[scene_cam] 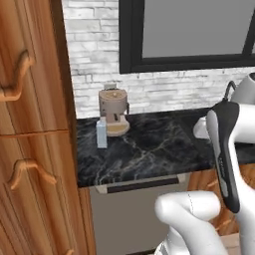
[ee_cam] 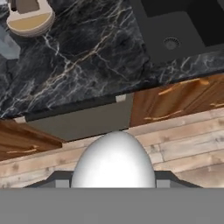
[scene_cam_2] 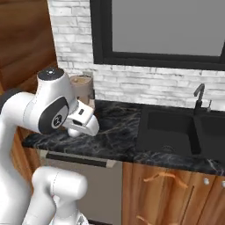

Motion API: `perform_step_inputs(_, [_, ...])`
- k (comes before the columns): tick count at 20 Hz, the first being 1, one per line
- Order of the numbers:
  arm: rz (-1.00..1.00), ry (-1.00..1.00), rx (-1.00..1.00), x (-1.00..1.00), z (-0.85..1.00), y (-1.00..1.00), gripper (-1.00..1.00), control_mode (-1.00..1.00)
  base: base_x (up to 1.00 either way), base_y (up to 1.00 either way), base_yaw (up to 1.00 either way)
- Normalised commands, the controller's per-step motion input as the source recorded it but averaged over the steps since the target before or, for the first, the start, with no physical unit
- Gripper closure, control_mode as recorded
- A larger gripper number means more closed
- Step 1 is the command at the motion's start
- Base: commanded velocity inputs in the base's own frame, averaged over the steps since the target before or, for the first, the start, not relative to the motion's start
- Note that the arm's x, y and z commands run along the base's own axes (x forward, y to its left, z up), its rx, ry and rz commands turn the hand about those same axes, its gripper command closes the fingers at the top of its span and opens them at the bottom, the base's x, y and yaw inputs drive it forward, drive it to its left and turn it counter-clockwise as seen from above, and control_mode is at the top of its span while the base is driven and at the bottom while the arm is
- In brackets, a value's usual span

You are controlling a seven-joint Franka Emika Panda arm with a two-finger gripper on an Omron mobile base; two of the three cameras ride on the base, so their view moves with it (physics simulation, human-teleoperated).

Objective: Gather the eggs and milk located in the vicinity of the sink area and place them right next to the bowl.

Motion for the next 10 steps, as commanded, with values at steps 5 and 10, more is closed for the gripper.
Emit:
perform_step_inputs(5, [0.0,0.0,0.0,0.0,0.0,0.0,1.0,1.0,-0.06,-0.8,-0.56])
perform_step_inputs(10, [0.0,0.0,0.0,0.0,0.0,0.0,1.0,1.0,0.15,-1.0,-0.38])
